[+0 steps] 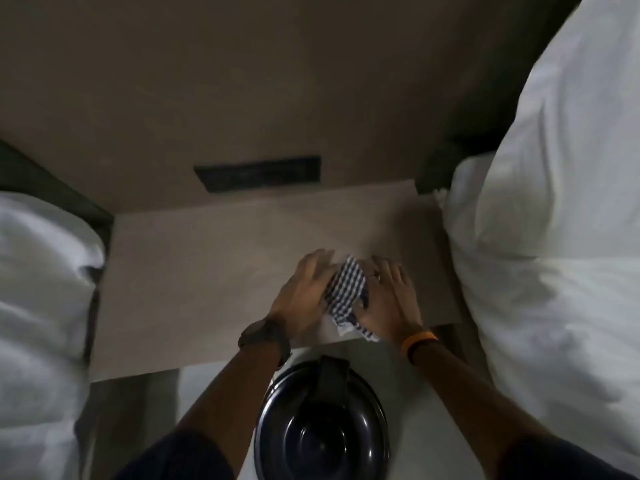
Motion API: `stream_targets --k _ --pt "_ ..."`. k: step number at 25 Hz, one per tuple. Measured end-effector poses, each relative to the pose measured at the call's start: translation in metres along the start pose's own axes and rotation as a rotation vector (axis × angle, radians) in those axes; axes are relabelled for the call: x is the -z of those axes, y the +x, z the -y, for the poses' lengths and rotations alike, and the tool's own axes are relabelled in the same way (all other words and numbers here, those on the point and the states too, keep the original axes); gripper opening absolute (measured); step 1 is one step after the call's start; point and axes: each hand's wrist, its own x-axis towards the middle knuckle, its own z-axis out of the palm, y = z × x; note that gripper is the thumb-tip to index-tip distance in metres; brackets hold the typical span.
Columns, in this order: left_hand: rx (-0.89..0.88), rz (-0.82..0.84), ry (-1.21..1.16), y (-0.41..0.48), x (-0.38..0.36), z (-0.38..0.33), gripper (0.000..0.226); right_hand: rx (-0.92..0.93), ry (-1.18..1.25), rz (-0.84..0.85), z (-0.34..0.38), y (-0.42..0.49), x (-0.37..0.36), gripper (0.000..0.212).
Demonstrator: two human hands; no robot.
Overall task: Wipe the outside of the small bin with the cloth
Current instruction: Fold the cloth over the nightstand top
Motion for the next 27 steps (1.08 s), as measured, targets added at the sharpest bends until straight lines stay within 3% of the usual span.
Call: stream_targets --k 3,5,7,12,15,18,22,24,27 --pt "0.049 0.074 -0.007 0.03 -0.058 0.015 0.059 -0.014 -0.008 0.105 -0.011 0.006 -0.068 0.088" --pt "0.013 0.037 0.183 0.042 -0.087 0.022 0.056 -0.033 0.003 0.042 -0.011 0.008 -0.104 0.085" --pt "-0.011 -0.038 0.213 0.044 -0.107 0.026 0.052 -0.048 0.035 -0.058 -0.009 0.007 -0.126 0.077" --pt "0.107 -0.178 0.114 0.044 -0.116 0.009 0.031 -0.065 0.095 -0.333 0.004 0.002 -0.131 0.04" --pt "0.136 -0.181 -0.107 0.039 -0.108 0.011 0.021 -0.111 0.109 -0.324 0.011 -0.004 -0.127 0.027" --pt "0.188 -0.198 -0.427 0.003 -0.107 0.007 0.029 -0.148 0.189 -0.274 0.016 -0.031 -0.125 0.031" --pt "0.071 -0.229 -0.64 -0.089 -0.141 -0.015 0.046 -0.196 0.335 -0.358 0.02 -0.114 -0.138 0.03" --pt "0.089 -0.152 -0.619 -0.138 -0.171 -0.02 0.061 -0.317 0.456 -0.327 0.014 -0.157 -0.152 0.029" --pt "0.04 0.061 -0.292 -0.205 -0.229 -0.029 0.079 -0.522 0.711 -0.316 0.009 -0.22 -0.175 0.014"
